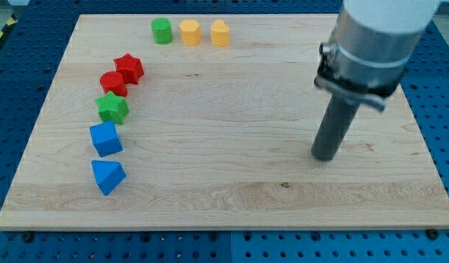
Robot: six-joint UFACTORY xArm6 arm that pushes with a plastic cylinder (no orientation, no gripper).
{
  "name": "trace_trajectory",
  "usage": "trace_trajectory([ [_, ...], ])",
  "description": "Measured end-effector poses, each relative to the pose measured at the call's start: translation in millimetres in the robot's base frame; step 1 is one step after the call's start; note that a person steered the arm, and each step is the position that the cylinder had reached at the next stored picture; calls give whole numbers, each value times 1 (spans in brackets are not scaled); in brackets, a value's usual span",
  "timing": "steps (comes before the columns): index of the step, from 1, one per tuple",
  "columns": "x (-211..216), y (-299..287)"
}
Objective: Nudge the blue triangle up a bit
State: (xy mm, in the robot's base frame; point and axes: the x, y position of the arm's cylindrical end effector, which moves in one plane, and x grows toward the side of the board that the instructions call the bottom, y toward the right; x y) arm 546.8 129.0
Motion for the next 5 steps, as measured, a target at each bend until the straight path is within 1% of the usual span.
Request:
trace_trajectory([
  [1, 58, -35],
  [2, 71, -75],
  [3, 71, -152],
  [4, 71, -246],
  [5, 71, -309],
])
